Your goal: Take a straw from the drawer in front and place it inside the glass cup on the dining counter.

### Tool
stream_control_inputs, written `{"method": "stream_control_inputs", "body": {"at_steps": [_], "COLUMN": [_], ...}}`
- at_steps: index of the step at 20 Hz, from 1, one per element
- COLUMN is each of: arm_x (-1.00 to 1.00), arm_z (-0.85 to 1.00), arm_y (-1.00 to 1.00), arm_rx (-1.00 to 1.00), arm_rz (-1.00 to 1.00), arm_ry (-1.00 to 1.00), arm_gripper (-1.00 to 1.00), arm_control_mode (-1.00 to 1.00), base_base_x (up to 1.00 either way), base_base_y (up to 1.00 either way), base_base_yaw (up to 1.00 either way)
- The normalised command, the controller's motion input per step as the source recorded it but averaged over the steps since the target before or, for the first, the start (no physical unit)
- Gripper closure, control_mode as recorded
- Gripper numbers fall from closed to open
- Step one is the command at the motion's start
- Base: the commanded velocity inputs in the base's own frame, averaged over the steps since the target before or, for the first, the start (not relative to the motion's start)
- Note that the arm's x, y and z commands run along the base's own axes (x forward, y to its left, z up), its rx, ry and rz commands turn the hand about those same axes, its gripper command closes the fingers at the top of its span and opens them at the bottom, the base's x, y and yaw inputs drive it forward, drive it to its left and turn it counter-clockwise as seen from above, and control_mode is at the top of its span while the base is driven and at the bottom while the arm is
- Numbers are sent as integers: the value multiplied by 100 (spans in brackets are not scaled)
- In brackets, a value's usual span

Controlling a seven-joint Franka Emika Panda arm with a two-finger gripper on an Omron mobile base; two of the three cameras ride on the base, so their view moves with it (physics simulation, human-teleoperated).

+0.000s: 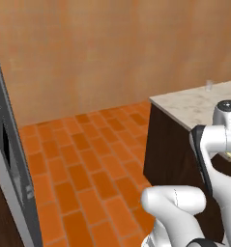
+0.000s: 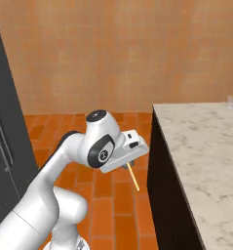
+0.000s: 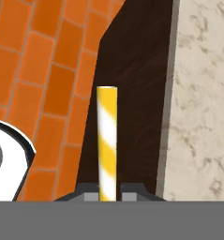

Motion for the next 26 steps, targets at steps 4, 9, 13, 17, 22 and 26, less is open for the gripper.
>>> {"method": "stream_control_inputs", "body": {"at_steps": [4, 9, 13, 17, 22, 26], "arm_x": [0, 0, 0, 0, 0, 0], "arm_z": [0, 0, 0, 0, 0, 0], "arm_y": [0, 0, 0, 0, 0, 0], "arm_rx": [0, 0, 0, 0, 0, 0], "arm_rz": [0, 0, 0, 0, 0, 0], "arm_ry": [0, 0, 0, 0, 0, 0], "arm_gripper": [100, 100, 100, 100, 100, 100], "arm_control_mode": [100, 100, 100, 100, 100, 100], "base_base_x": [100, 100, 100, 100, 98, 93], "base_base_y": [36, 64, 74, 66, 88, 90], "base_base_yaw": [-48, -41, -45, -49, -44, -46]}}
